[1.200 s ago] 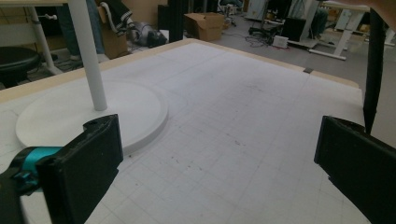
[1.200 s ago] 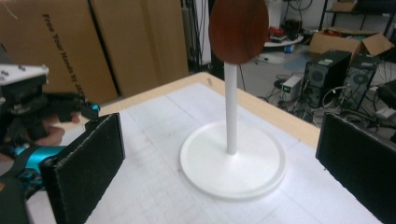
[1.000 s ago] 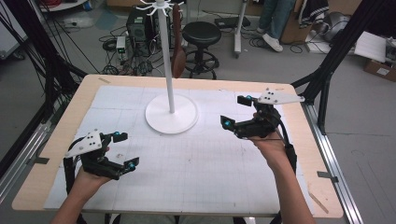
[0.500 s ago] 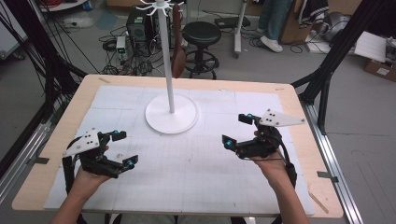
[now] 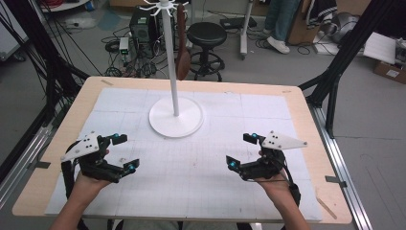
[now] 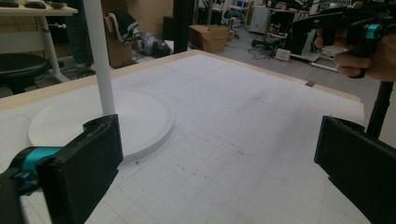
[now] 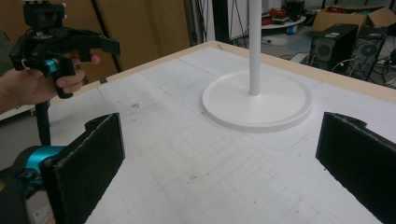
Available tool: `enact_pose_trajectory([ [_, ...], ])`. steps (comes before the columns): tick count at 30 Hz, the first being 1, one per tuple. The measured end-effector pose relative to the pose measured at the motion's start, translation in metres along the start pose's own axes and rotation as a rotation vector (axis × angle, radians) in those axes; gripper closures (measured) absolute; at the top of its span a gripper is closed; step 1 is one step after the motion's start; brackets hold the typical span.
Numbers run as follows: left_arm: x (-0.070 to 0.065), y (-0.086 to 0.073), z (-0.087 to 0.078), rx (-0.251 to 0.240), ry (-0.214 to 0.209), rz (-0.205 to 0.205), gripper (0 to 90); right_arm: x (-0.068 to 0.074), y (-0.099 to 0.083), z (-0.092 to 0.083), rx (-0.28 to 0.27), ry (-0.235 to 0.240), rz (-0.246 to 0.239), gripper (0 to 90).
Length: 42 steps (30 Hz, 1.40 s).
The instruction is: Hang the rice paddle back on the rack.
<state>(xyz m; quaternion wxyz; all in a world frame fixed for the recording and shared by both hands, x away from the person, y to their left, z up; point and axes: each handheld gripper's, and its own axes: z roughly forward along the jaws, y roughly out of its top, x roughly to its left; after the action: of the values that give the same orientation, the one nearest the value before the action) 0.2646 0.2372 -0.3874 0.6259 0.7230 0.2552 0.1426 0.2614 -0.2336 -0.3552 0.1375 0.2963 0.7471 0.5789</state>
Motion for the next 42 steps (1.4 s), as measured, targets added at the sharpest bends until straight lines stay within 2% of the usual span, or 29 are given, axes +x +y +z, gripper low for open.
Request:
enact_pose_trajectory([
  [10,0.001,-0.001,-0.004,-0.012,0.001,0.0,1.7,-0.002,-0.014,-0.009,-0.028,-0.052,-0.005,0.3],
  [20,0.001,-0.001,-0.004,-0.017,-0.004,-0.002,1.7,0.001,-0.023,-0.022,-0.027,-0.08,-0.005,0.3],
  [34,0.002,-0.002,-0.006,-0.014,-0.008,-0.002,1.7,-0.002,-0.027,-0.024,-0.022,-0.09,-0.011,0.3],
  [42,0.003,-0.002,-0.006,-0.015,-0.002,-0.002,1.7,-0.001,-0.028,-0.021,-0.011,-0.074,-0.015,0.3],
])
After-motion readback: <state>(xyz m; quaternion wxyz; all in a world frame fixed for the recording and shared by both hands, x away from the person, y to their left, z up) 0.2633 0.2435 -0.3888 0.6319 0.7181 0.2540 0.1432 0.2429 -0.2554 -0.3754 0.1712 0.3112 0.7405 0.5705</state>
